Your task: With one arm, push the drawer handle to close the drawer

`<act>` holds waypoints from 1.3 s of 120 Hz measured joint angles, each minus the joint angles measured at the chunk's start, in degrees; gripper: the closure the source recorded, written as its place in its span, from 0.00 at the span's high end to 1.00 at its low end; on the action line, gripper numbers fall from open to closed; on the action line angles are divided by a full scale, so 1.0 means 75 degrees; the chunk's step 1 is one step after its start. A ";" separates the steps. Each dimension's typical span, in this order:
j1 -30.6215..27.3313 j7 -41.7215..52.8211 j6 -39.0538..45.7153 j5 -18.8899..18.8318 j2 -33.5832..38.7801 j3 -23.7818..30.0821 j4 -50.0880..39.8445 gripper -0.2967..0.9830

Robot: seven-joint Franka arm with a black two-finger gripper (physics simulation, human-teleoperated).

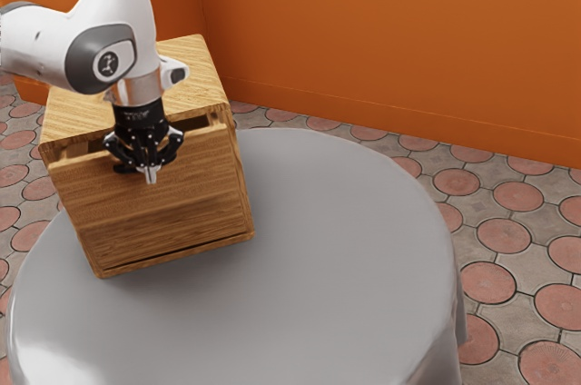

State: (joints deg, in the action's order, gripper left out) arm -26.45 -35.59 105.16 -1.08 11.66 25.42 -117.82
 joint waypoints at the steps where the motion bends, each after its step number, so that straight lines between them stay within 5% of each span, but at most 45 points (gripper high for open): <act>1: 0.0000 0.0002 0.0000 -0.0011 -0.0013 0.0000 0.0012 0.15; 156: 0.0064 0.0739 -0.0079 -0.0398 -0.0953 -0.0454 0.1017 0.16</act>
State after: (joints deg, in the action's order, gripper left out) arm -25.97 -30.04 104.57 -4.07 4.51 22.02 -110.19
